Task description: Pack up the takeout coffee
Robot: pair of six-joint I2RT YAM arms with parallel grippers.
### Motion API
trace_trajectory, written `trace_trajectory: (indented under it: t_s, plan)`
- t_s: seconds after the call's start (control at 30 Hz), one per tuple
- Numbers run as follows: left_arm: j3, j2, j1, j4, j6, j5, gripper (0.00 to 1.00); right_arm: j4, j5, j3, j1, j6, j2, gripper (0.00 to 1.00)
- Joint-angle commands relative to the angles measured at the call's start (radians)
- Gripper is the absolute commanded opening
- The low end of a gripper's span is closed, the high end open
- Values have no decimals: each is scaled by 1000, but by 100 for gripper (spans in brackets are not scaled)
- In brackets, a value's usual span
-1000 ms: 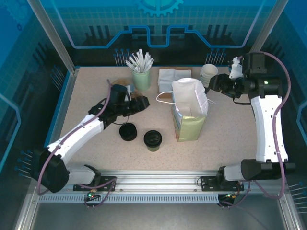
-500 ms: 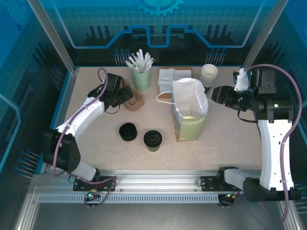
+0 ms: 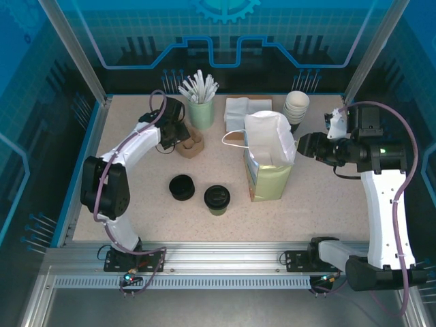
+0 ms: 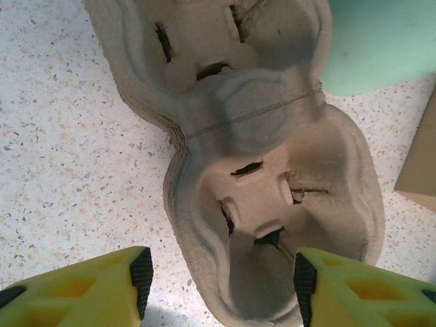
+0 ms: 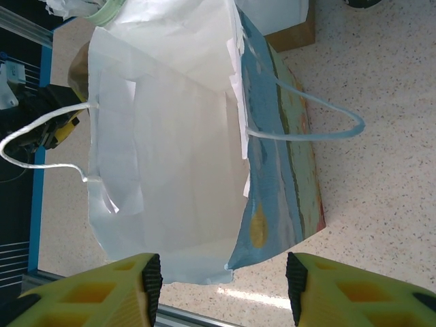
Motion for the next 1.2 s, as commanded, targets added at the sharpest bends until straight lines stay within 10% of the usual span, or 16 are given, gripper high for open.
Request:
trace_trajectory:
  t_s: [0.0, 1.17]
  plan:
    - [44, 33, 7, -44, 18, -14, 58, -7, 8, -16, -17, -18, -14, 54]
    - [81, 100, 7, -57, 28, -11, 45, 23, -3, -77, -17, -17, -18, 54]
